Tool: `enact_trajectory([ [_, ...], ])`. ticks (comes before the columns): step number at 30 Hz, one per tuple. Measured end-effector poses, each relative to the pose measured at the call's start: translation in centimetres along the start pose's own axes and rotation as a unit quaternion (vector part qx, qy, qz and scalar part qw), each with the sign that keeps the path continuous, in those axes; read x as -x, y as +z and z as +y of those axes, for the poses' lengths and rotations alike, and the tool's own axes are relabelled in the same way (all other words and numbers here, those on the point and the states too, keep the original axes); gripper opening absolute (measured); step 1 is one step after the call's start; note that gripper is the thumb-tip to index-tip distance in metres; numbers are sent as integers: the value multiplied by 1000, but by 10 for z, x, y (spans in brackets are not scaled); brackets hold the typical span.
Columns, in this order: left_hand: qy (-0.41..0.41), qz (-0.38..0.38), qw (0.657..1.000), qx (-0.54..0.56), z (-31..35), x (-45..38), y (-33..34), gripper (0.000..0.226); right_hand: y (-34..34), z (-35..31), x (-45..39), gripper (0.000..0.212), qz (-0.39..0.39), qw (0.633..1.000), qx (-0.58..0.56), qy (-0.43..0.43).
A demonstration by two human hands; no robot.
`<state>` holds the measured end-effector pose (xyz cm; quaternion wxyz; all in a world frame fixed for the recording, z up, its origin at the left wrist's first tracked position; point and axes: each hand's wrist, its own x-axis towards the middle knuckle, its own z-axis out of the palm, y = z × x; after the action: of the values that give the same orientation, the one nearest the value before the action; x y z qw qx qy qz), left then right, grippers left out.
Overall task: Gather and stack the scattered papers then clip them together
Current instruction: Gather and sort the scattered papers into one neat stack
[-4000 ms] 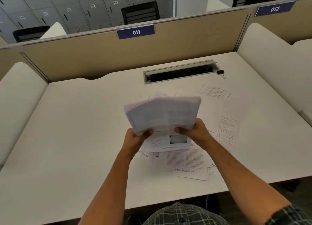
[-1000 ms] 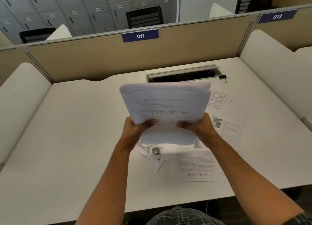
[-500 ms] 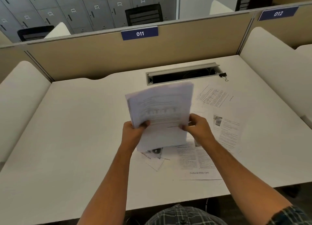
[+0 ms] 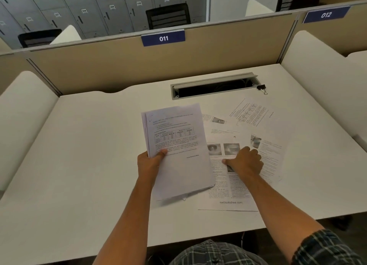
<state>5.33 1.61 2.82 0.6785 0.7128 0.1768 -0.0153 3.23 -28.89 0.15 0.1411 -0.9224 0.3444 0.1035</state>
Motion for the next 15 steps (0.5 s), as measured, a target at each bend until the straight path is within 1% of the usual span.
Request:
enact_trajectory([
  [3, -2, 0, 1000, 7, 1, 0, -1, 15, -1, 1, 2, 99, 11, 1000, 5, 16],
  [7, -6, -9, 1000, 14, 0, 1, -2, 15, -1, 1, 3, 92, 22, 1000, 4, 15],
  [10, -6, -16, 1000, 13, 0, 1, 0, 16, -2, 0, 0, 85, 9, 999, -34, 22],
  [13, -6, -20, 1000, 15, -1, 1, 1, 17, -1, -1, -1, 78, -16, 994, -102, 33],
  [15, -6, -23, 1000, 15, -1, 2, 2, 16, 0, -1, 0, 70, -14, 991, -130, 31],
])
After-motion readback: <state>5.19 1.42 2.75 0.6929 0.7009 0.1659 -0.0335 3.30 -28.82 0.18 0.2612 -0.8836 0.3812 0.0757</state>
